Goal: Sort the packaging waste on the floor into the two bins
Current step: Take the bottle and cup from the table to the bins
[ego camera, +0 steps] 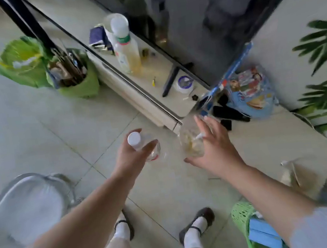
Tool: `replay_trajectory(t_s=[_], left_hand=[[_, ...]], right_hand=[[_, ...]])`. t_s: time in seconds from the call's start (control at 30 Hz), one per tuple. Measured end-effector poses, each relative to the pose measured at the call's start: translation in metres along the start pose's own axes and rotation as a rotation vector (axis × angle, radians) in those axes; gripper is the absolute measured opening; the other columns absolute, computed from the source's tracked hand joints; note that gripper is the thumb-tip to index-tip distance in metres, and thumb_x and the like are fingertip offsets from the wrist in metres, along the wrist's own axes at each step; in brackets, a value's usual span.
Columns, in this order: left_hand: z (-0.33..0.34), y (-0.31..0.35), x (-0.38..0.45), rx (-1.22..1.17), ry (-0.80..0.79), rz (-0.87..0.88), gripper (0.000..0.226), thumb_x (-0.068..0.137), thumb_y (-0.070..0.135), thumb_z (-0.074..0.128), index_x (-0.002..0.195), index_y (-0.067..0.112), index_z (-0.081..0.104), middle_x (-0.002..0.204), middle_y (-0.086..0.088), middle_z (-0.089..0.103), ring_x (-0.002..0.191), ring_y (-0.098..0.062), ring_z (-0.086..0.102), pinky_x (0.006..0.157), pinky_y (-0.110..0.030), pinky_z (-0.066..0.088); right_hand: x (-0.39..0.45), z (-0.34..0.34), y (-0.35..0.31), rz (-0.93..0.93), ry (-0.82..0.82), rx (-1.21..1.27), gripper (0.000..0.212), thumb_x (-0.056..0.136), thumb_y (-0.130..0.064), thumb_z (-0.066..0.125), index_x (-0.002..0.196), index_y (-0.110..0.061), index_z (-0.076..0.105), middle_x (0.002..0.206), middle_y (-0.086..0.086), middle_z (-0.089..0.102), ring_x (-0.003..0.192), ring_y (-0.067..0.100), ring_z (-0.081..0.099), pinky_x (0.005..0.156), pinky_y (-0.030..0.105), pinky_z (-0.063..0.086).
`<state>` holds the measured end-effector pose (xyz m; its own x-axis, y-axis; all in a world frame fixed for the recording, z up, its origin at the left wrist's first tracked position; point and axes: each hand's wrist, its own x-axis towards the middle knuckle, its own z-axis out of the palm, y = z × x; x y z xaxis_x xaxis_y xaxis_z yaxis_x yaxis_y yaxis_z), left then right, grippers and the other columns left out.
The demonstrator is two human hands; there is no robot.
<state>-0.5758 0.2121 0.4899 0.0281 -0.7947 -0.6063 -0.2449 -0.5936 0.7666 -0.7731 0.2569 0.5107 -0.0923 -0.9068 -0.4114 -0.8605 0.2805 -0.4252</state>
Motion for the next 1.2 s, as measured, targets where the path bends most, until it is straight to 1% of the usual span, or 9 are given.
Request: replay_trajectory(t_s=[0.2,0.37,0.47,0.6,0.73,0.83,0.93,1.03,1.2], left_hand=[[-0.161,0.012,0.033,-0.079,0.168,0.010,0.048,0.078,0.021,0.074,0.121,0.024,0.053,0.100,0.009,0.059,0.092,-0.007,0.055,0.070,-0.009,0.040],[-0.258,0.014,0.073,-0.089,0.279,-0.036,0.046,0.079,0.020,0.074,0.120,0.021,0.053,0.104,0.001,0.062,0.083,-0.002,0.055,0.056,0.004,0.037],[-0.291,0.015,0.105,-0.111,0.298,-0.085,0.048,0.078,0.019,0.074,0.121,0.021,0.053,0.102,0.000,0.063,0.082,-0.003,0.057,0.061,-0.004,0.040],[-0.323,0.031,0.165,-0.120,0.289,-0.113,0.047,0.079,0.015,0.073,0.121,0.019,0.052,0.089,0.012,0.059,0.078,0.004,0.055,0.062,-0.005,0.040],[-0.359,0.062,0.240,-0.122,0.349,-0.140,0.046,0.078,0.011,0.074,0.118,0.016,0.053,0.088,0.010,0.058,0.083,-0.009,0.057,0.065,-0.010,0.041],[-0.388,0.093,0.292,-0.131,0.372,-0.151,0.046,0.079,0.011,0.073,0.119,0.018,0.050,0.096,0.002,0.059,0.093,-0.016,0.055,0.067,-0.012,0.041],[-0.420,0.119,0.336,-0.153,0.423,-0.142,0.067,0.076,0.016,0.076,0.133,0.016,0.041,0.115,0.000,0.053,0.104,-0.016,0.052,0.087,-0.024,0.042],[-0.453,0.130,0.382,-0.144,0.462,-0.157,0.070,0.074,0.024,0.078,0.133,0.017,0.041,0.120,0.001,0.054,0.107,-0.017,0.055,0.093,-0.031,0.045],[-0.510,0.134,0.472,-0.082,0.465,-0.128,0.056,0.072,0.028,0.079,0.120,0.018,0.053,0.103,-0.001,0.062,0.097,-0.019,0.062,0.080,-0.030,0.051]], right_hand=[[0.067,0.041,-0.155,-0.081,-0.070,-0.034,0.110,0.062,-0.051,0.078,0.148,-0.024,0.016,0.152,0.004,0.015,0.142,0.020,0.014,0.115,0.026,0.014],[0.114,0.078,-0.244,-0.165,-0.129,-0.003,0.107,0.064,-0.050,0.078,0.149,-0.025,0.016,0.153,0.004,0.013,0.143,0.020,0.012,0.117,0.029,0.016],[0.151,0.089,-0.277,-0.183,-0.173,-0.008,0.108,0.065,-0.048,0.078,0.149,-0.025,0.014,0.153,0.005,0.012,0.143,0.022,0.013,0.118,0.032,0.018],[0.221,0.095,-0.309,-0.190,-0.191,0.006,0.108,0.066,-0.047,0.078,0.149,-0.027,0.013,0.154,0.004,0.012,0.143,0.021,0.014,0.115,0.029,0.019],[0.305,0.090,-0.347,-0.208,-0.252,-0.014,0.106,0.068,-0.048,0.077,0.149,-0.028,0.012,0.154,0.001,0.008,0.144,0.018,0.011,0.116,0.030,0.020],[0.368,0.085,-0.385,-0.245,-0.269,-0.049,0.106,0.069,-0.050,0.075,0.149,-0.029,0.009,0.154,0.000,0.005,0.144,0.017,0.011,0.115,0.029,0.018],[0.424,0.081,-0.431,-0.275,-0.315,-0.057,0.107,0.070,-0.049,0.074,0.149,-0.027,0.006,0.155,0.000,0.003,0.144,0.018,0.012,0.116,0.032,0.020],[0.471,0.090,-0.474,-0.257,-0.280,-0.022,0.107,0.066,-0.042,0.080,0.148,-0.020,0.015,0.155,0.002,0.011,0.144,0.019,0.015,0.115,0.031,0.020],[0.549,0.137,-0.524,-0.189,-0.213,-0.081,0.089,0.060,-0.052,0.079,0.132,-0.017,0.041,0.151,0.002,0.023,0.142,0.018,0.019,0.118,0.033,0.020]])
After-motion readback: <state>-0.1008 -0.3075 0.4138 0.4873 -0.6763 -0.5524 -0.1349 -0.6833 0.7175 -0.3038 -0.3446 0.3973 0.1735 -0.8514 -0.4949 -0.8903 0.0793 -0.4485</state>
